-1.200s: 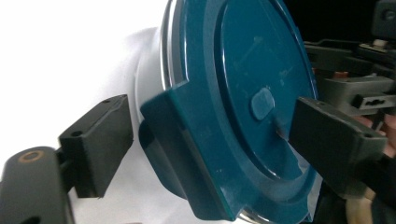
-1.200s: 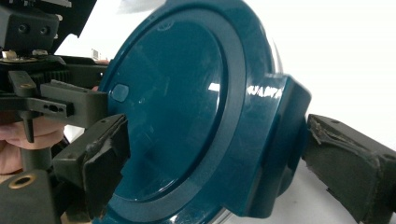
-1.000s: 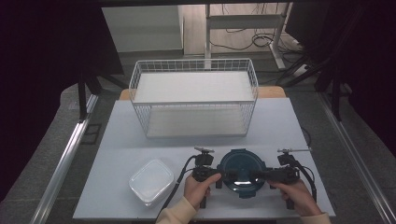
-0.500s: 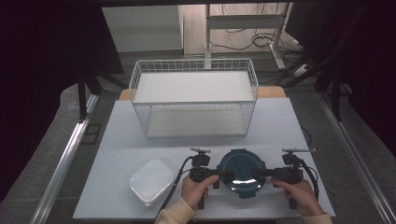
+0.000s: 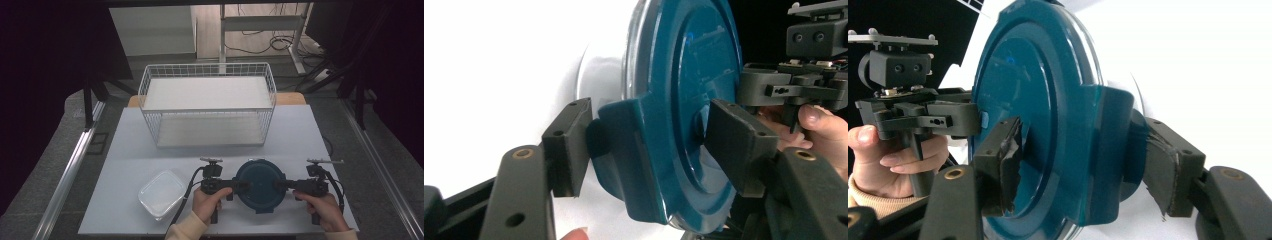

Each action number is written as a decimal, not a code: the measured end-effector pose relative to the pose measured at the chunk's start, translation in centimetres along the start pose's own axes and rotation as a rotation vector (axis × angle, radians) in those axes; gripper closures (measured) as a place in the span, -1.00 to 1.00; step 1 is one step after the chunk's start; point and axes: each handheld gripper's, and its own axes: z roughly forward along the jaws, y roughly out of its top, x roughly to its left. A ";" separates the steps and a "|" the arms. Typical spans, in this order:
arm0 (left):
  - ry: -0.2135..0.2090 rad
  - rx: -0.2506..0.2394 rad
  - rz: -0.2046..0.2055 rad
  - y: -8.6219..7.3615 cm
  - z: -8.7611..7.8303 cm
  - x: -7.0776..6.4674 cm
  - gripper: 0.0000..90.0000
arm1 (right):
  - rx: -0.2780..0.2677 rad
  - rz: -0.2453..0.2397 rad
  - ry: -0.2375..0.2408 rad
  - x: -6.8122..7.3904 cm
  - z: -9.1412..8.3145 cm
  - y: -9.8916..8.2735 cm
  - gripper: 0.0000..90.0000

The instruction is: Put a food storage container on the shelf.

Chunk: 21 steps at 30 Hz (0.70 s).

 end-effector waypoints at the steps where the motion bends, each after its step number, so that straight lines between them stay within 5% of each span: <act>1: 0.001 0.000 0.005 0.0 -0.1 -0.1 -0.14 | -0.007 0.001 0.001 0.1 -0.1 0.0 -0.15; 15: 0.002 -0.021 0.048 0.4 -1.1 -1.3 -0.10 | -0.048 -0.055 -0.016 1.4 -1.1 0.3 -0.12; 21: -0.003 -0.036 0.072 0.9 -2.4 -2.3 -0.10 | -0.075 -0.098 -0.013 3.0 -1.8 0.6 -0.12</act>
